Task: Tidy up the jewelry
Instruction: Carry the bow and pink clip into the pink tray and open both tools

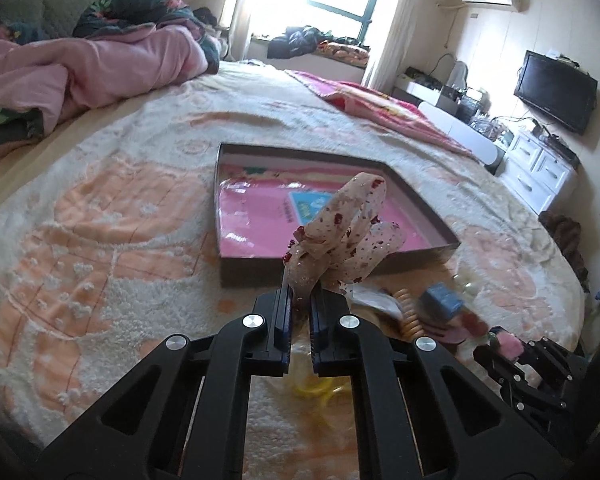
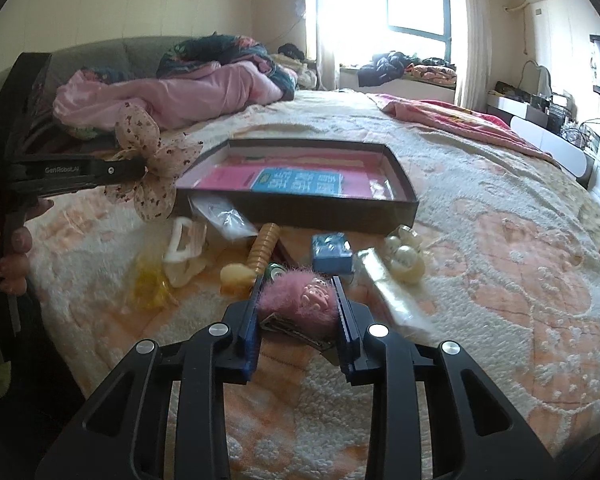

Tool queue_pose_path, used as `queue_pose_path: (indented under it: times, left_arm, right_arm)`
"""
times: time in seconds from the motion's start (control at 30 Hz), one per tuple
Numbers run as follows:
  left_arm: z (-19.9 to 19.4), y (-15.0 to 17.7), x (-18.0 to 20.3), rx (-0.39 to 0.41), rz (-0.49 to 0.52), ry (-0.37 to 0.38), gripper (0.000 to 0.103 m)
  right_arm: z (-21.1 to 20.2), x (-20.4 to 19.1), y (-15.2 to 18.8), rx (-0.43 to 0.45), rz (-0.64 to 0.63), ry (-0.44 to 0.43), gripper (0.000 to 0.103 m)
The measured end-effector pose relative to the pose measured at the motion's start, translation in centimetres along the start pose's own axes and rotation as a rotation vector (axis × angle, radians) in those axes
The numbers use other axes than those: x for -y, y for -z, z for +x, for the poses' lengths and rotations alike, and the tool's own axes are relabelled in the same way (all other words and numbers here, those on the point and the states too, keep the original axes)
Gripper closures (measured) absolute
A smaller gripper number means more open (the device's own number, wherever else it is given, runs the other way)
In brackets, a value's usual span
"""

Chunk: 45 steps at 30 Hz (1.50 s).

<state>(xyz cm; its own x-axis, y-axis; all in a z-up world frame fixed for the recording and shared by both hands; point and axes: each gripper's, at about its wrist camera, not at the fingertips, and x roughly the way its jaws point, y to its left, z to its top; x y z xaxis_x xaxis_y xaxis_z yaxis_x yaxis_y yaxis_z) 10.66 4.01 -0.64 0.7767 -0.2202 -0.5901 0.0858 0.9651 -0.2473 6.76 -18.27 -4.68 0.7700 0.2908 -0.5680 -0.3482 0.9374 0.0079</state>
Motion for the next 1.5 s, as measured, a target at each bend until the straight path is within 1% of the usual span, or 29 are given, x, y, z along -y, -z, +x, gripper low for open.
queue_pose_path:
  times: [0.17,0.33,0.6,0.73,0.83,1.0,1.1,1.2,1.4,1.5]
  left_arm:
    - [-0.7,-1.3,1.4,0.031,0.019,0.033,0.101]
    - [0.1,-2.5,2.6,0.039,0.042,0.053,0.101]
    - [2.8,-4.4,3.3,0.037,0.057,0.070,0.101]
    - [4.7,-5.4,2.6,0.027,0.036,0.066,0.101]
    - [6.0,-5.8,2.0,0.019,0.021,0.058,0.101]
    - [8.0,-6.1,0.5,-0.005,-0.006,0.047,0.101]
    - [9.3,-6.0,-0.2,-0.025,-0.024,0.032,0.101]
    - [10.1,-5.9,-0.7,-0.046,-0.020,0.014,0.101]
    - [11.6,-5.3,-1.8,-0.090,-0.027,-0.012,0.098]
    - [12.1,-5.1,-2.0,-0.117,-0.021,-0.025,0.096]
  right_arm:
    - [-0.7,0.8,-1.0,0.028,0.027,-0.003,0.074]
    - [-1.1,1.5,-2.3,0.053,0.025,0.015,0.074]
    - [0.5,3.8,-4.9,0.054,0.047,0.045,0.074]
    - [1.8,4.4,-6.4,0.049,0.038,0.062,0.074]
    - [3.1,4.7,-7.6,0.045,0.030,0.059,0.074]
    - [6.2,4.7,-9.3,0.004,0.012,0.034,0.074]
    - [8.4,4.6,-10.0,-0.033,0.005,0.030,0.074]
    - [10.5,4.4,-10.7,-0.062,-0.002,0.037,0.074]
    - [14.4,4.5,-11.1,-0.151,0.020,0.031,0.074]
    - [16.0,4.6,-11.1,-0.180,0.029,0.054,0.074]
